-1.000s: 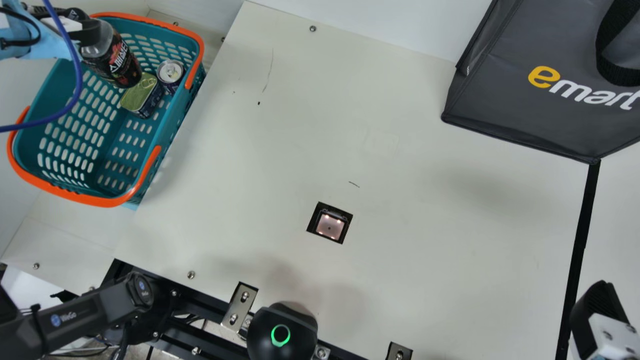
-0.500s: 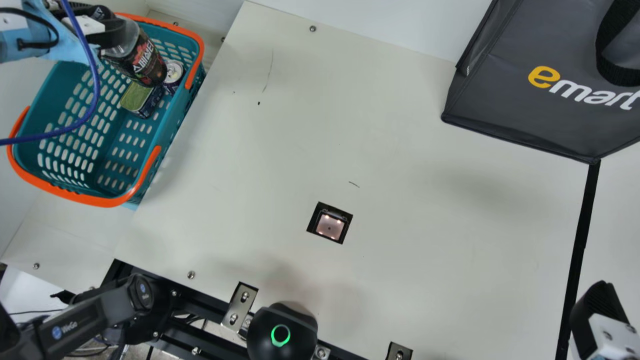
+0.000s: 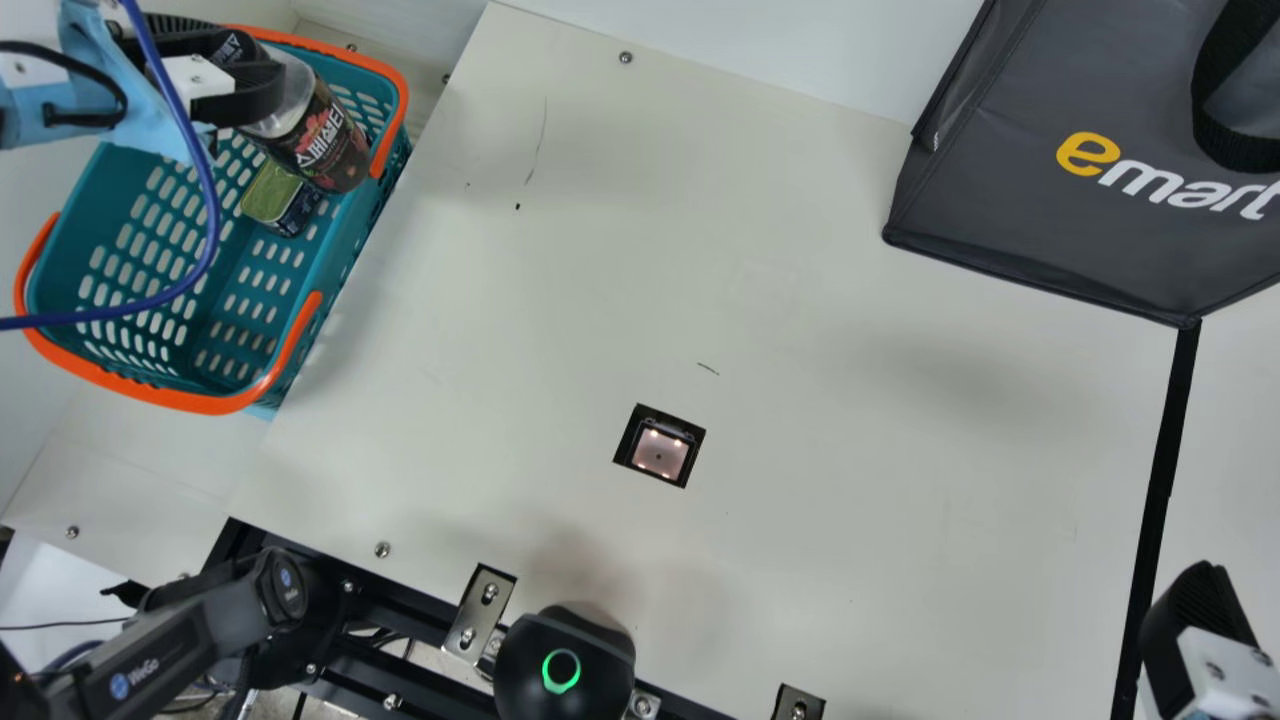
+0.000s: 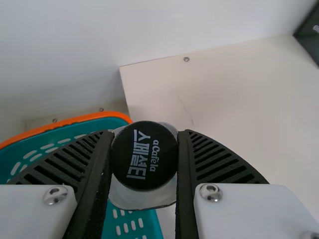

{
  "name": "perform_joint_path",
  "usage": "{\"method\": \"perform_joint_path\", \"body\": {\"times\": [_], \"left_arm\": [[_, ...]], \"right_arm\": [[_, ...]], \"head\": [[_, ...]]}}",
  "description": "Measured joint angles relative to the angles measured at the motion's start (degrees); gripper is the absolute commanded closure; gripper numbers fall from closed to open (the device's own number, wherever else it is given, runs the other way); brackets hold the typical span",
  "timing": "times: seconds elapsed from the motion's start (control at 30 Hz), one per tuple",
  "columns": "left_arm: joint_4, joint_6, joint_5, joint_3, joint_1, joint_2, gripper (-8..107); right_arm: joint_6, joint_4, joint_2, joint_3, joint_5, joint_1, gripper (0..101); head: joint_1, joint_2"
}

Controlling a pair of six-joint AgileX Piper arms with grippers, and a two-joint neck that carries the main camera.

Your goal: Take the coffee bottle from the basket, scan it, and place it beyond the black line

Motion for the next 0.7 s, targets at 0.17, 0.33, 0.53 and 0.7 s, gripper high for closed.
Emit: {"method": "perform_joint_path", "body": {"times": [0.17,0.33,0.53,0.7], "left_arm": [[-0.9,1.46,2.14,0.88,0.11,-1.4,89],[-1.38,2.53,3.56,1.93,-0.14,-3.0,89],[-1.38,2.65,3.78,3.53,-2.19,-5.18,89],[-0.68,1.92,2.64,5.27,-4.69,-6.71,89]], "right_arm": [[0.0,0.0,0.0,0.0,0.0,0.0,10],[0.0,0.0,0.0,0.0,0.0,0.0,10],[0.0,0.0,0.0,0.0,0.06,0.0,10],[0.0,0.0,0.0,0.0,0.06,0.0,10]], "head": [[0.0,0.0],[0.0,0.0],[0.0,0.0],[0.0,0.0]]}}
